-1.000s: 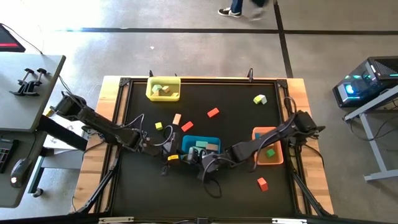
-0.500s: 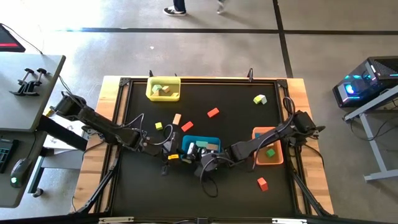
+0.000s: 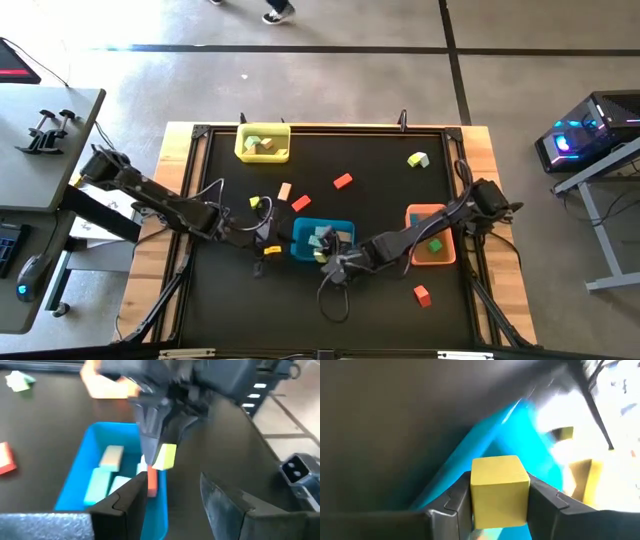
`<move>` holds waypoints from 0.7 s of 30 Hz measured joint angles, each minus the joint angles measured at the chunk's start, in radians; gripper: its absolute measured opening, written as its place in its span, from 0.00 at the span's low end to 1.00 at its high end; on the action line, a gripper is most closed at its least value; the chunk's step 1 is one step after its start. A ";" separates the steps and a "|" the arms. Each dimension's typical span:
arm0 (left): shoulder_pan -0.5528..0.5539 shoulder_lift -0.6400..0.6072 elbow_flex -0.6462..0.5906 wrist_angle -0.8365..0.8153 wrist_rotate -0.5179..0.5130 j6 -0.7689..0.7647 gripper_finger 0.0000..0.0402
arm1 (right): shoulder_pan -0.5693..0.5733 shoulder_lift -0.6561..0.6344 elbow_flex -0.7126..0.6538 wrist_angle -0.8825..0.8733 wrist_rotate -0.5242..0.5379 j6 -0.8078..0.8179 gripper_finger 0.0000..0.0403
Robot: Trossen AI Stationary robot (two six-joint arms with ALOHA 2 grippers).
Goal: Sort blocks by size
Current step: Put the light green square block into the orange bin
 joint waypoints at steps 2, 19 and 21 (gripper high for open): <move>0.000 -0.021 0.001 -0.037 -0.027 -0.025 0.42 | 0.027 -0.010 -0.031 -0.051 0.073 0.066 0.32; -0.011 -0.048 0.000 -0.114 -0.131 -0.053 0.42 | 0.349 -0.394 -0.186 -0.774 0.359 1.091 0.32; -0.011 -0.048 0.000 -0.114 -0.131 -0.053 0.42 | 0.355 -0.414 -0.187 -0.940 0.307 1.288 0.32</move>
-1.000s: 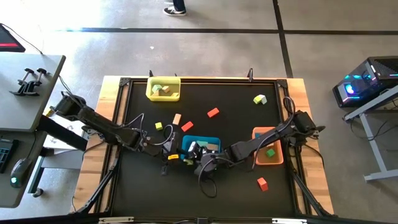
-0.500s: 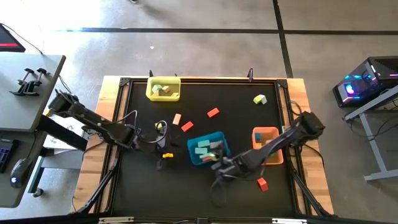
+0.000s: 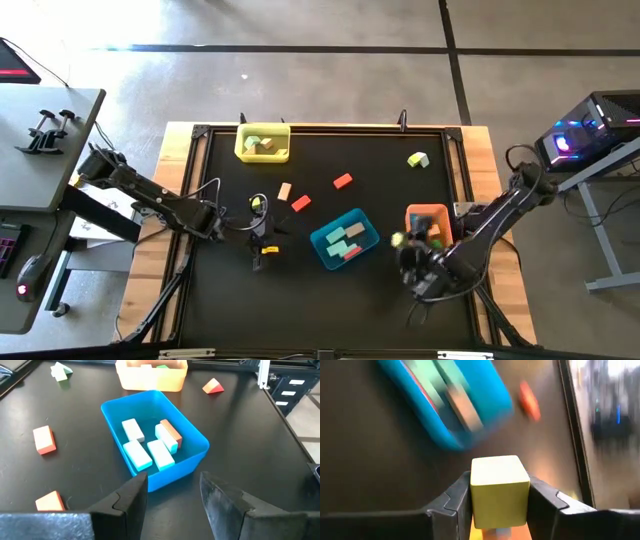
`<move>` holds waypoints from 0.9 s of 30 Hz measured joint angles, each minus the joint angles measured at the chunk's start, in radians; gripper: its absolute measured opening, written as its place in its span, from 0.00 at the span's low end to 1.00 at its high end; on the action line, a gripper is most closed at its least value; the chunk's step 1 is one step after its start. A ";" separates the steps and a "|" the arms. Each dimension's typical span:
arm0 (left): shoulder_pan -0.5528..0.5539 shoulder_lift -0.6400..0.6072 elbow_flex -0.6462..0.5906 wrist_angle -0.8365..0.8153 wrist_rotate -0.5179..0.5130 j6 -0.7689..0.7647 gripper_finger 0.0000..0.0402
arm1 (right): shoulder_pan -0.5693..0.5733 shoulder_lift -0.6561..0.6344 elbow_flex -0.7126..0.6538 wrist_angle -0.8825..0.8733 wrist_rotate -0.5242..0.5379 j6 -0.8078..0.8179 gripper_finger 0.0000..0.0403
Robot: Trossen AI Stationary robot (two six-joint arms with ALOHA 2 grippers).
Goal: Sort blocks by size
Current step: Put the light green square block into the orange bin, then adjust the blue bin
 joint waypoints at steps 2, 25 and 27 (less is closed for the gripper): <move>0.000 0.000 0.000 0.000 0.000 0.000 0.42 | -0.005 -0.007 0.000 -0.167 -0.094 0.185 0.32; 0.000 0.000 -0.001 -0.005 0.000 0.000 0.42 | -0.143 -0.007 -0.228 -0.095 -0.639 0.175 0.53; 0.000 0.000 -0.001 -0.005 0.000 0.000 0.42 | -0.143 -0.007 -0.219 -0.101 -0.631 0.160 0.54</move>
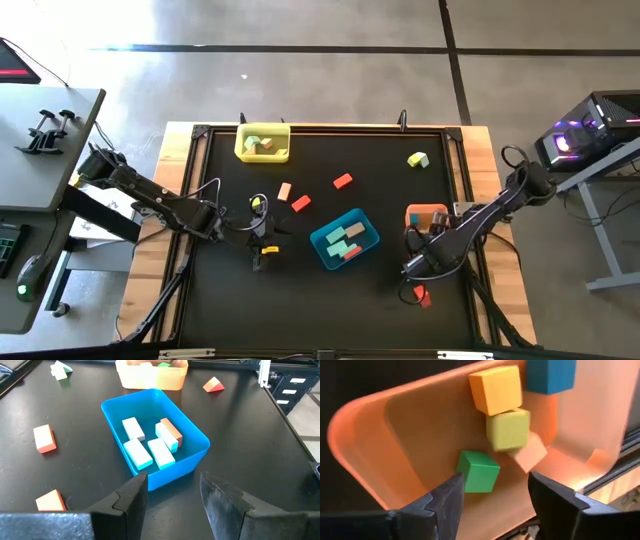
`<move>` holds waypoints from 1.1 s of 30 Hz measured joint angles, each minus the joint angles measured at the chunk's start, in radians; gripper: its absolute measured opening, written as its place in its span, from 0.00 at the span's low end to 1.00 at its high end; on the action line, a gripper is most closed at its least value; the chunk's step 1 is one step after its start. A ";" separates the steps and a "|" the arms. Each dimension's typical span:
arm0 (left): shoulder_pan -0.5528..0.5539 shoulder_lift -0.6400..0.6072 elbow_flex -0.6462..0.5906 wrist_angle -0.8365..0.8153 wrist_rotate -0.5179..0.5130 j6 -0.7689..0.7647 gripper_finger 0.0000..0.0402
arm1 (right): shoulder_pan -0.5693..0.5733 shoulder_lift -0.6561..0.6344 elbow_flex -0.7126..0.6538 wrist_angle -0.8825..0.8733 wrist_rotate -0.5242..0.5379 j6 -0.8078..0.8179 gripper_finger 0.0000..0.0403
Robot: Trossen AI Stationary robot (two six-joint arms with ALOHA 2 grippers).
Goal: Sort blocks by size
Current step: Adjust the blue bin
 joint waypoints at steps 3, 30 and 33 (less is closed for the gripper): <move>0.000 0.000 0.000 0.001 0.000 0.000 0.42 | 0.005 0.000 0.044 -0.013 0.044 -0.011 0.54; 0.000 0.000 0.000 0.000 0.000 0.000 0.42 | -0.228 0.247 0.096 1.106 0.109 -0.930 0.43; 0.000 0.000 0.000 0.000 0.000 0.000 0.42 | -0.241 0.294 0.128 1.111 0.103 -0.906 0.33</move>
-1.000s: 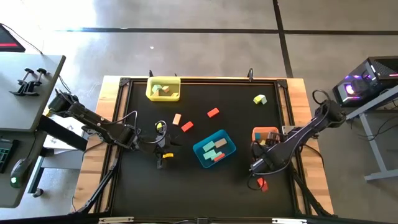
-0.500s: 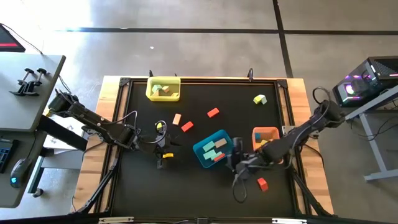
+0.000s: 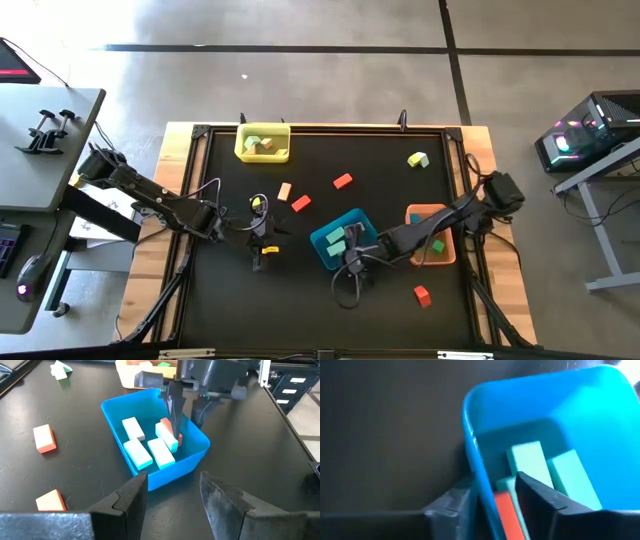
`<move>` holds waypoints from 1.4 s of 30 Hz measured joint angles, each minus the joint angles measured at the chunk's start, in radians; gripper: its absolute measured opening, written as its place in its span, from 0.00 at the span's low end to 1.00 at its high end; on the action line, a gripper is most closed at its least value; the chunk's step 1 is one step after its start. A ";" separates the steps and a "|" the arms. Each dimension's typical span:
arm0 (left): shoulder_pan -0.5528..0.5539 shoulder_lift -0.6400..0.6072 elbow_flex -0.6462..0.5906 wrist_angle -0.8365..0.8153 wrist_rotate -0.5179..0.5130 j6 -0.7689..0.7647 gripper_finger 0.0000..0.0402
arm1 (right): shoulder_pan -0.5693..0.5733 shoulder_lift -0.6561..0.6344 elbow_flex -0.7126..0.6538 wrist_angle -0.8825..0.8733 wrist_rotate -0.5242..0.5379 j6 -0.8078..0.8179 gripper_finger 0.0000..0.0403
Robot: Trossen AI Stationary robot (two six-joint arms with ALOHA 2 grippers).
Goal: Sort blocks by size
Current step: Adjust the blue bin
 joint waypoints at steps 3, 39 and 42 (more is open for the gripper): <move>0.000 0.000 0.000 0.000 0.000 0.000 0.42 | -0.006 0.026 0.033 0.033 0.002 0.064 0.21; 0.000 0.000 0.000 -0.001 0.000 -0.001 0.42 | -0.073 0.135 0.173 0.113 0.020 0.158 0.23; 0.000 0.000 0.000 -0.001 0.000 -0.001 0.42 | -0.073 0.118 0.173 0.138 0.020 0.158 0.31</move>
